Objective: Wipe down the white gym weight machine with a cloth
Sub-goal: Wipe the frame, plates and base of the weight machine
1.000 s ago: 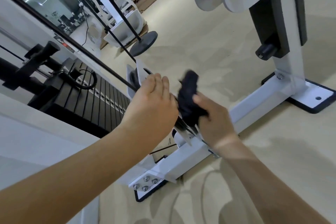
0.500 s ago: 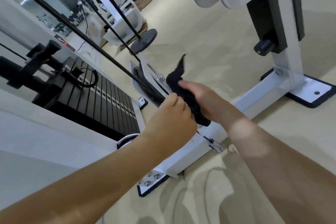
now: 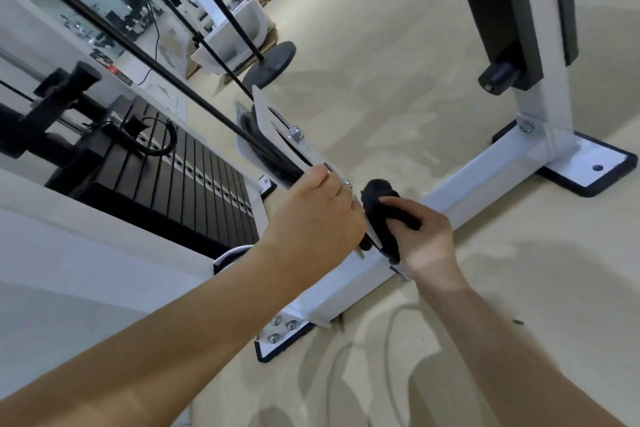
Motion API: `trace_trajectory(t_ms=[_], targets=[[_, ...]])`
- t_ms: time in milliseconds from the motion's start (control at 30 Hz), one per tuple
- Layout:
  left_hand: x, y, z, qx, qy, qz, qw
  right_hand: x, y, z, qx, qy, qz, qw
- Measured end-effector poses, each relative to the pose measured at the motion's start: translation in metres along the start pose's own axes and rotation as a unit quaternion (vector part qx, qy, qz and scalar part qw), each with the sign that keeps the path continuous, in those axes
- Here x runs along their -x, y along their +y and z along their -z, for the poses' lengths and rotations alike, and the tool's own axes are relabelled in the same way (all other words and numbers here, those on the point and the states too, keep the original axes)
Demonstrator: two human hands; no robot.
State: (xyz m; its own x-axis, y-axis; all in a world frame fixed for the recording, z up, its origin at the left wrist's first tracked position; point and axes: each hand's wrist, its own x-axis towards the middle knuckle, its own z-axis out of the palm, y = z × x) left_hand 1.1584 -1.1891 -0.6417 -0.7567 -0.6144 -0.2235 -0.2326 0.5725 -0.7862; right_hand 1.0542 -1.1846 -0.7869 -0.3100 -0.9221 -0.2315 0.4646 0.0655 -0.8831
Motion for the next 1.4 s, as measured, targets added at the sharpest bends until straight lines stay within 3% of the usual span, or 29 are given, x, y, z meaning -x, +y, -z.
trace_trajectory(t_ms=[67, 133, 267, 300, 367, 434, 500, 601, 667, 767, 834, 901, 968, 1068, 1201, 1268, 1334, 1401], targets=[[0.002, -0.002, -0.003, -0.003, 0.001, 0.009, 1.0, 0.018, -0.001, 0.001, -0.05, -0.006, 0.07, 0.996], [0.005, -0.003, -0.001, 0.003, -0.013, 0.006, 1.0, 0.034, 0.006, -0.003, -0.039, -0.071, 0.098, 0.992], [0.004, -0.001, 0.006, -0.027, -0.021, -0.007, 0.999, 0.011, 0.021, -0.008, 0.125, -0.065, 0.02, 0.99], [0.003, 0.001, 0.007, -0.03, -0.024, -0.006, 0.999, -0.003, 0.017, -0.01, 0.119, -0.07, -0.015, 0.99], [0.005, 0.003, 0.009, -0.017, -0.025, -0.01, 0.999, -0.029, -0.004, -0.019, 0.001, -0.086, -0.061, 0.994], [0.006, 0.003, 0.01, -0.004, -0.027, -0.02, 0.999, -0.05, -0.027, -0.031, -0.06, -0.094, -0.007, 0.994], [0.003, 0.002, 0.006, -0.001, -0.035, -0.032, 0.999, -0.054, -0.042, -0.041, -0.002, -0.146, 0.067, 0.987], [-0.002, -0.005, 0.004, -0.004, -0.025, -0.042, 0.999, -0.031, -0.041, -0.042, 0.147, -0.187, 0.099, 0.966], [-0.004, -0.008, 0.007, -0.002, -0.009, -0.057, 0.998, -0.013, -0.037, -0.025, 0.228, -0.193, 0.096, 0.949], [-0.001, -0.01, 0.006, -0.032, -0.046, -0.076, 0.996, 0.002, -0.042, 0.002, 0.343, -0.219, 0.039, 0.913], [-0.001, -0.009, 0.001, -0.07, -0.047, -0.076, 0.994, 0.003, -0.047, 0.009, 0.329, -0.204, 0.015, 0.922], [-0.008, -0.012, 0.001, -0.077, -0.03, -0.068, 0.994, 0.006, -0.056, 0.006, 0.258, -0.145, 0.04, 0.954], [-0.015, -0.015, 0.005, -0.055, -0.047, -0.077, 0.994, 0.017, -0.062, -0.005, 0.19, -0.162, 0.028, 0.968], [-0.016, -0.019, 0.011, -0.017, -0.056, -0.116, 0.992, 0.041, -0.057, -0.005, 0.264, -0.216, 0.017, 0.94], [-0.003, -0.018, -0.001, -0.025, -0.006, -0.154, 0.988, 0.052, -0.071, 0.01, 0.481, -0.213, 0.035, 0.85], [-0.005, -0.022, -0.004, -0.047, 0.014, -0.147, 0.988, 0.046, -0.088, 0.007, 0.478, -0.178, 0.047, 0.859], [-0.01, -0.022, -0.003, -0.063, 0.035, -0.148, 0.986, 0.043, -0.101, 0.0, 0.433, -0.192, 0.034, 0.88], [-0.019, -0.019, -0.001, -0.055, 0.047, -0.147, 0.986, 0.044, -0.11, -0.007, 0.45, -0.231, -0.012, 0.863]])
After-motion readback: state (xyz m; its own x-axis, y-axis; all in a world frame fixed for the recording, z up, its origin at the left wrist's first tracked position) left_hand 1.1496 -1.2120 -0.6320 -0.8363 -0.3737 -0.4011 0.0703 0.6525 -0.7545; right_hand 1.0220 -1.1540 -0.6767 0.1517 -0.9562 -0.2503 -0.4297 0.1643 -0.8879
